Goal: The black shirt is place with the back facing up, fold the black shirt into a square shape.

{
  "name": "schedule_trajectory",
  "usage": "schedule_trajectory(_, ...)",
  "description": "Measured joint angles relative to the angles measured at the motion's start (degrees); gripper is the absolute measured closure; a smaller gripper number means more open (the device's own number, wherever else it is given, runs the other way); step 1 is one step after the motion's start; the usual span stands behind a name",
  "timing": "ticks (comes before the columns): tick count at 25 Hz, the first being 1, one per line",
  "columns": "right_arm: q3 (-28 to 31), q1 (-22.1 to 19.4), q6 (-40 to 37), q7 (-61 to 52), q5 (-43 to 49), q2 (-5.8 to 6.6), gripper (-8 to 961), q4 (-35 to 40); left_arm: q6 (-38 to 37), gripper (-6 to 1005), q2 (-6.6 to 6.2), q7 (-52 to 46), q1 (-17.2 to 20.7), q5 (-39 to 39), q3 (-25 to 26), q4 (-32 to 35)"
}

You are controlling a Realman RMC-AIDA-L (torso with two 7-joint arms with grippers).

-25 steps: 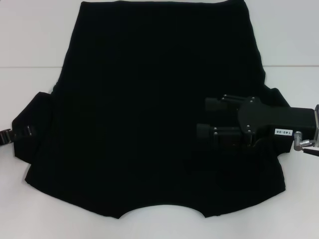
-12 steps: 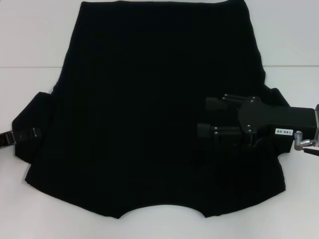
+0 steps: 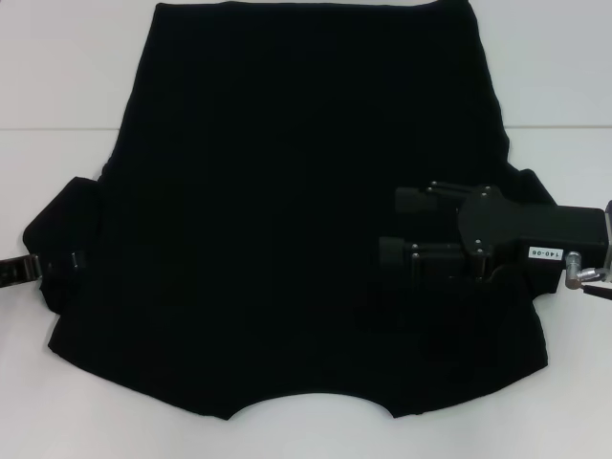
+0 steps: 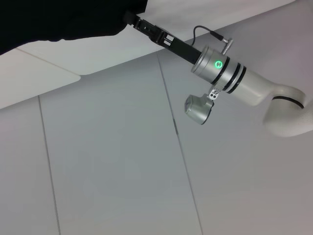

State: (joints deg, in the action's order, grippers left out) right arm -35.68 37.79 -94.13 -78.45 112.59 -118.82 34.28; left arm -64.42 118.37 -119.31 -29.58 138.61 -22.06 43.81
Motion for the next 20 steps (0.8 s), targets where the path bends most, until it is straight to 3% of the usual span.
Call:
schedule_trajectory(5,0.1,0.0,0.0,0.0,-0.1,0.00,73,0.0,0.6,224,-0.01,0.0,-0.3,1.5,0.0,-0.1)
schedule_trajectory(8,0.1,0.0,0.0,0.0,-0.1,0.00,73,0.0,1.3,428,-0.01,-0.1,-0.4,1.7,0.0,0.1)
schedule_trajectory(19,0.1,-0.5,0.0,0.2,-1.4,0.07,73,0.1,3.0,899,-0.25,0.3,-0.8,4.5,-0.5,0.3)
schedule_trajectory(20,0.1,-0.5,0.0,0.2,-1.4,0.07,73,0.1,3.1,908,-0.25,0.3,-0.9,4.9,-0.5,0.3)
